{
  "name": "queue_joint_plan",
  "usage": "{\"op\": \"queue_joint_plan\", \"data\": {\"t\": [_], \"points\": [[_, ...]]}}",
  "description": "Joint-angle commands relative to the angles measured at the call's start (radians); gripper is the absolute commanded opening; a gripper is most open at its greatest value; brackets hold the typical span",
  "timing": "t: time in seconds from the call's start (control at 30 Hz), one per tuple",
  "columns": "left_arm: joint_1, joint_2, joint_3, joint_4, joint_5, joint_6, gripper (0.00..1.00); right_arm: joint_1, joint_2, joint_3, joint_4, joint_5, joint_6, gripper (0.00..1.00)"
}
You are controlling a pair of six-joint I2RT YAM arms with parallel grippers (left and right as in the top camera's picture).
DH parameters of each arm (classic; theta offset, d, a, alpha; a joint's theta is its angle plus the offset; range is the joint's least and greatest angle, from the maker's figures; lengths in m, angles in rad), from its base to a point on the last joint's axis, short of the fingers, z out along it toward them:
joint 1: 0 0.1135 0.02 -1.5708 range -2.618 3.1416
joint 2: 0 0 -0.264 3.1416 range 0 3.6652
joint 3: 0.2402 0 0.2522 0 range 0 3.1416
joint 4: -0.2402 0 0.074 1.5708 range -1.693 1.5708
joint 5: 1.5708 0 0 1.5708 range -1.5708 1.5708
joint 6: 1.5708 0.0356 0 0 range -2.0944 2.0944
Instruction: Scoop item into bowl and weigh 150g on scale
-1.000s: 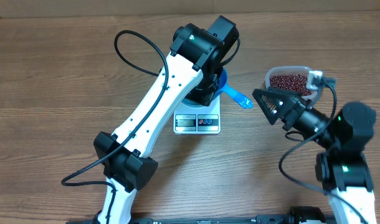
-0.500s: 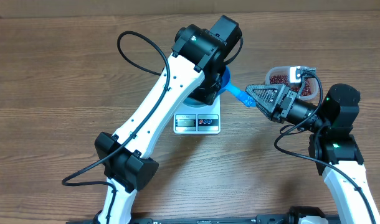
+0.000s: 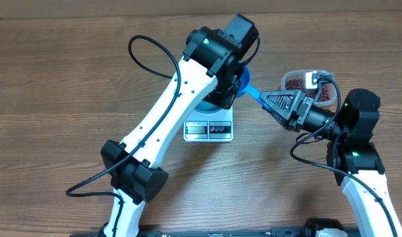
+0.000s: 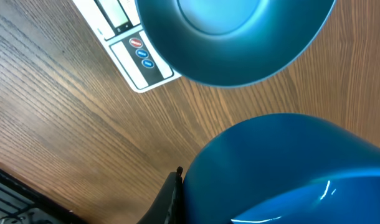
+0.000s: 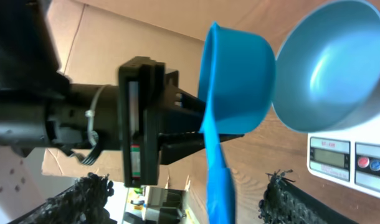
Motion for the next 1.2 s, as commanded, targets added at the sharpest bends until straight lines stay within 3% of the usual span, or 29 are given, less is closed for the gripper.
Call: {"op": "queue_joint_plan", "data": {"t": [0.0,0.23,0.4,0.6,0.77,0.9,1.17], "points": [[-0.024,-0.006,0.023,0.0,0.008,-0.022,0.04,0.005,-0.002,0.024,-0.011,0.016,0.002,0.8],[-0.061,-0.006,0.023,0.026,0.007,-0.045,0.04,0.005,-0.002,0.024,-0.011,0.016,0.002,0.72],[-0.074,-0.006,0.023,0.026,0.008,-0.065,0.04,0.005,-0.002,0.024,-0.011,0.029,0.002,0.52],[-0.082,-0.006,0.023,0.024,0.02,-0.074,0.04,0.005,-0.002,0.024,-0.011,0.063,0.002,0.5],[-0.087,-0.006,0.023,0.026,0.027,-0.097,0.04,0.005,-0.002,0.024,-0.011,0.08,0.003,0.42],[-0.09,-0.006,0.023,0.024,0.032,-0.099,0.04,0.005,-0.002,0.024,-0.012,0.08,0.003,0.3],[-0.093,-0.006,0.023,0.024,0.033,-0.099,0.04,0.005,-0.002,0.024,-0.012,0.08,0.002,0.17]]}}
